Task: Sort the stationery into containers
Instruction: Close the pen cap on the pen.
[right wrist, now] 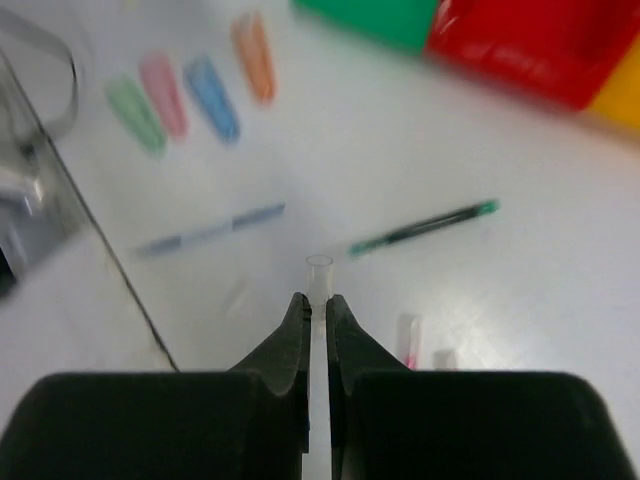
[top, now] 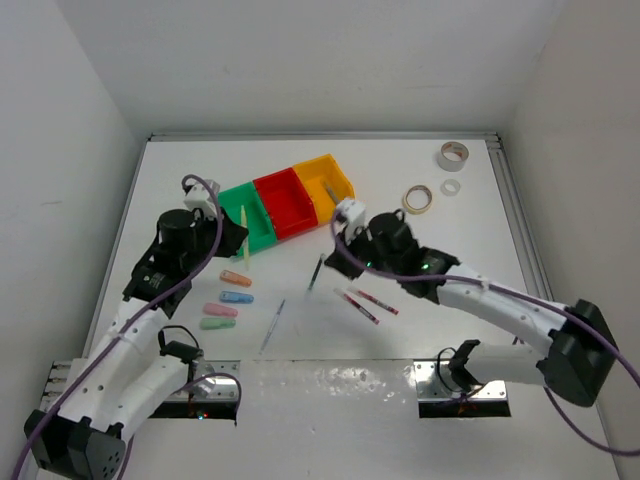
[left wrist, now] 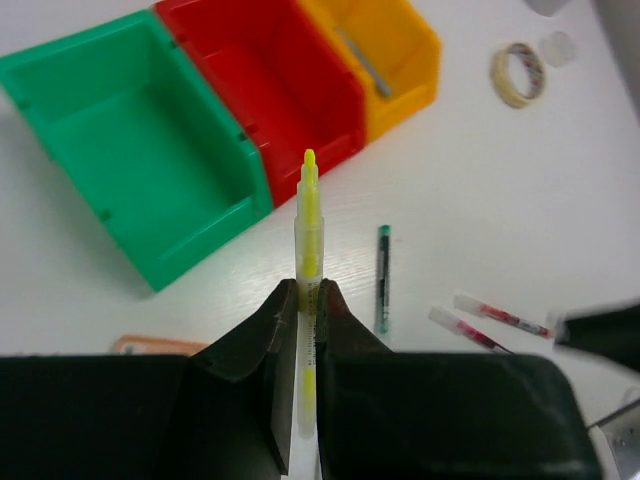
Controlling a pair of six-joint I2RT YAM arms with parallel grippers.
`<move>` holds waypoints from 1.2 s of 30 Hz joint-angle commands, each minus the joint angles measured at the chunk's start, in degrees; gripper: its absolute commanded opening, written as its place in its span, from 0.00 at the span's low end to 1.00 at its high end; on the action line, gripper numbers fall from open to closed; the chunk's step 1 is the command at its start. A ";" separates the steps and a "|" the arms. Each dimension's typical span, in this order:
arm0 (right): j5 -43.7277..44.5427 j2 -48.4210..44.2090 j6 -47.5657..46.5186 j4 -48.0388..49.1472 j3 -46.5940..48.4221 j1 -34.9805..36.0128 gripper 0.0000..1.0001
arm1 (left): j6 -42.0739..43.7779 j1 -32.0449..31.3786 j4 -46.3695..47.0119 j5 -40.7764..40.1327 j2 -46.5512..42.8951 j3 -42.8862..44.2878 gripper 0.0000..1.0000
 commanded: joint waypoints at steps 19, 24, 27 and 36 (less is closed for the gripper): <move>-25.83 4.42 34.86 43.23 9.19 -26.42 0.00 | 23.81 -9.39 20.45 29.35 20.41 9.29 0.00; -30.04 2.83 14.50 14.43 15.92 -26.15 0.00 | 31.16 -7.63 18.18 33.13 20.68 11.05 0.00; -21.54 2.04 -5.81 -5.34 22.27 -24.58 0.00 | 37.41 -7.98 18.09 30.42 20.50 10.17 0.00; -19.84 0.89 -28.09 -30.09 22.98 -20.27 0.00 | 74.14 -12.11 21.08 13.09 17.52 4.89 0.00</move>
